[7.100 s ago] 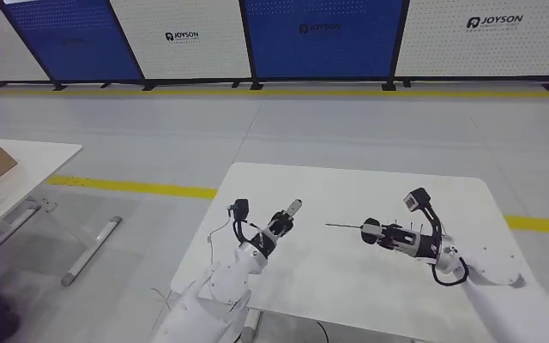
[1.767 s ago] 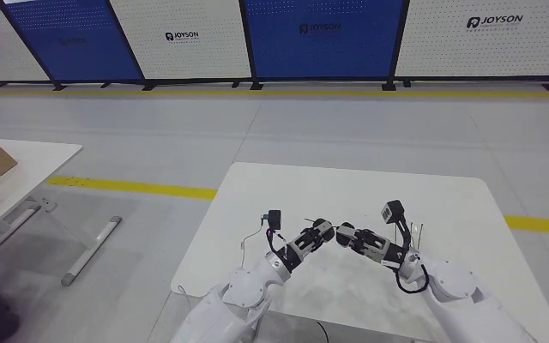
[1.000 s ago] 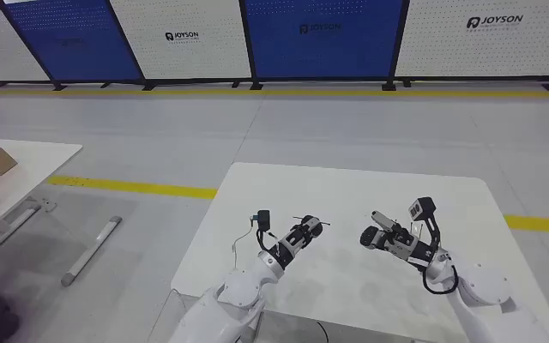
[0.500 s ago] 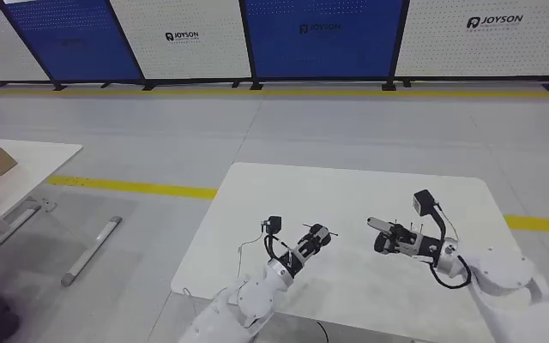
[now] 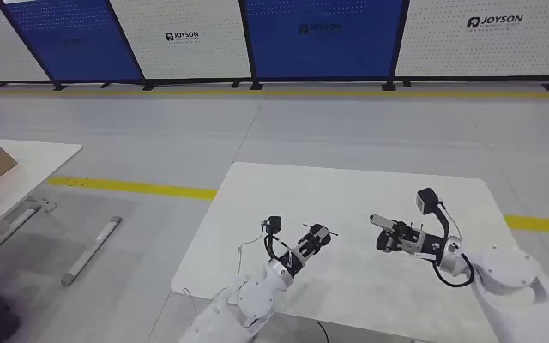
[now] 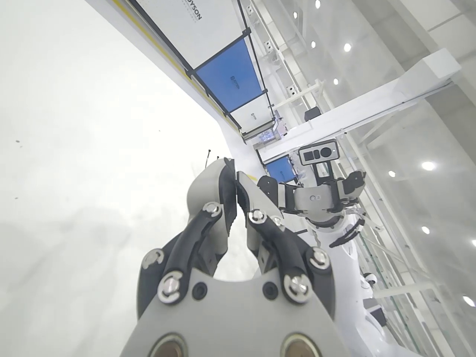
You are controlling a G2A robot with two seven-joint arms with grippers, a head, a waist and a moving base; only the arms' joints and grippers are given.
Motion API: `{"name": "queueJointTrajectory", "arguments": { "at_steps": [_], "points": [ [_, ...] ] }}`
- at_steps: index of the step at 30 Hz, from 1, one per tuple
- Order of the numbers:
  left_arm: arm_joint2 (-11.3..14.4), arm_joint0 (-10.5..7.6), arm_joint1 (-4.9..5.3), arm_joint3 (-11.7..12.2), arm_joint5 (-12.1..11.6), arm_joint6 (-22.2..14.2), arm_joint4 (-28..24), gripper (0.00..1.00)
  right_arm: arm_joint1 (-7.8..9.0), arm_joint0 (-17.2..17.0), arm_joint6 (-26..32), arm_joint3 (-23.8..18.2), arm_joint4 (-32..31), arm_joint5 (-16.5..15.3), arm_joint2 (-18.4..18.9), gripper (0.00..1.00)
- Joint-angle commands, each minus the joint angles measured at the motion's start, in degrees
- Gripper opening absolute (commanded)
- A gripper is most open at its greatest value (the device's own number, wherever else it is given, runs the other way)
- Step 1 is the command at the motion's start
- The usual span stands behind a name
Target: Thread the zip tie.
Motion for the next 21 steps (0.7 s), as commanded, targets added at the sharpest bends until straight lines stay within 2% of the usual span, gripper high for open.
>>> {"name": "queueJointTrajectory", "arguments": {
  "at_steps": [1, 7, 8, 10, 12, 14, 16, 18, 21],
  "points": [
    [0.0, 0.0, 0.0, 0.0, 0.0, 0.0, 0.0, 0.0, 0.0, 0.0, 0.0, 0.0, 0.0, 0.0, 0.0, 1.0],
    [0.0, 0.0, 0.0, 0.0, 0.0, 0.0, 0.0, 0.0, 0.0, 0.0, 0.0, 0.0, 0.0, 0.0, 0.0, 1.0],
    [-0.14, 0.13, -0.07, -0.29, -0.24, -0.43, -2.17, 0.0, 0.0, 0.0, 0.0, 0.0, 0.0, 0.0, 0.0, 1.0],
    [-1.31, 0.16, 0.02, -0.82, -1.37, -1.15, -4.55, 0.0, 0.0, 0.0, 0.0, 0.0, 0.0, 0.0, 0.0, 1.0],
    [-2.91, 1.39, 0.31, -2.92, -3.55, -0.07, -4.41, 0.0, 0.0, 0.0, 0.0, 0.0, 0.0, 0.0, 0.0, 1.0],
    [-4.55, 2.67, 0.57, -6.62, -4.95, 1.8, -3.38, 0.0, 0.0, 0.0, 0.0, 0.0, 0.0, 0.0, 0.0, 1.0],
    [-5.9, 4.9, 0.86, -11.69, -6.3, 2.9, -2.9, 0.0, 0.0, 0.0, 0.0, 0.0, 0.0, 0.0, 0.0, 1.0],
    [-7.31, 6.84, 1.21, -16.74, -6.97, 2.27, -2.56, 0.0, 0.0, 0.0, 0.0, 0.0, 0.0, 0.0, 0.0, 1.0],
    [-8.77, 9.34, 1.67, -21.79, -7.77, 0.39, -2.0, 0.0, 0.0, 0.0, 0.0, 0.0, 0.0, 0.0, 0.0, 1.0]
  ]
}}
